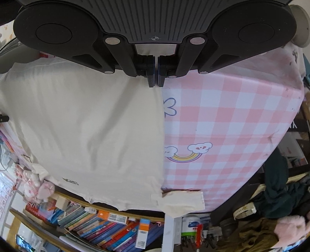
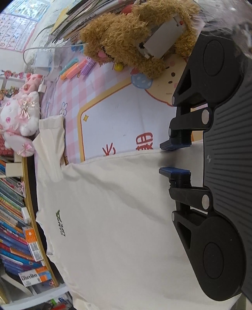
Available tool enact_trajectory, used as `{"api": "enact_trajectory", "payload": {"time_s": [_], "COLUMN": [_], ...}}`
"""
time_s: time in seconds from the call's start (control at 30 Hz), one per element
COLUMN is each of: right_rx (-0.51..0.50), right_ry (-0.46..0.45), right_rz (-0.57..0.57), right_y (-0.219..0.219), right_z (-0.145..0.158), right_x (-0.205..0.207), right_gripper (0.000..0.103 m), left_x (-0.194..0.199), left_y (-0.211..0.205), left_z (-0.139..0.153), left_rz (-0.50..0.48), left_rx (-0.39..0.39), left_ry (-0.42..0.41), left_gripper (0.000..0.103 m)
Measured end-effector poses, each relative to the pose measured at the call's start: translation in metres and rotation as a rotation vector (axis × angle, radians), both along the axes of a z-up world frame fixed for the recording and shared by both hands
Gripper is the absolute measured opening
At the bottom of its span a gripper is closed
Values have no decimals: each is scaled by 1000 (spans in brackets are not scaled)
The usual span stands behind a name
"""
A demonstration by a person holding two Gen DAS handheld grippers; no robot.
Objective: Fold clothes
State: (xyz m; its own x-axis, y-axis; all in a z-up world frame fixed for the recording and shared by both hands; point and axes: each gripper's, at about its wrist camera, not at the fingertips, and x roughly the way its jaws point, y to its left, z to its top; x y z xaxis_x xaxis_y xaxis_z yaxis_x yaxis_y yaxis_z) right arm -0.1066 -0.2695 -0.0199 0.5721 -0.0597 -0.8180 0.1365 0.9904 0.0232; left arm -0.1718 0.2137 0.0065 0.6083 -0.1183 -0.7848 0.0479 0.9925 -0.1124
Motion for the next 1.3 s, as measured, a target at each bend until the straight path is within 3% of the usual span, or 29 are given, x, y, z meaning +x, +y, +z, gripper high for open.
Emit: {"api": "enact_trajectory", "payload": {"time_s": [0.13, 0.23, 0.37, 0.5, 0.73, 0.93, 1.3], "right_rx": [-18, -27, -27, -38, -14, -5, -36], "right_ry": [-2, -6, -22, -54, -116, -130, -116], "right_rz": [-3, -8, -12, 3, 13, 5, 21], "right_y": [4, 8, 16, 26, 45, 62, 79], "right_z": [0, 0, 2, 10, 27, 33, 33], "right_x": [-2, -5, -12, -20, -34, -39, -44], "right_gripper": [20, 32, 39, 46, 62, 79, 84], "left_x": [0, -2, 0, 7, 21, 25, 28], "left_y": [3, 4, 1, -5, -19, -24, -33], "left_z": [0, 3, 10, 19, 29, 29, 18], "left_rz": [22, 27, 33, 36, 12, 4, -4], "left_rx": [-13, -12, -15, -9, 24, 32, 45], "left_ry": [-19, -51, -87, -120, -159, -163, -135], "left_gripper": [3, 7, 14, 48, 84, 90, 92]}}
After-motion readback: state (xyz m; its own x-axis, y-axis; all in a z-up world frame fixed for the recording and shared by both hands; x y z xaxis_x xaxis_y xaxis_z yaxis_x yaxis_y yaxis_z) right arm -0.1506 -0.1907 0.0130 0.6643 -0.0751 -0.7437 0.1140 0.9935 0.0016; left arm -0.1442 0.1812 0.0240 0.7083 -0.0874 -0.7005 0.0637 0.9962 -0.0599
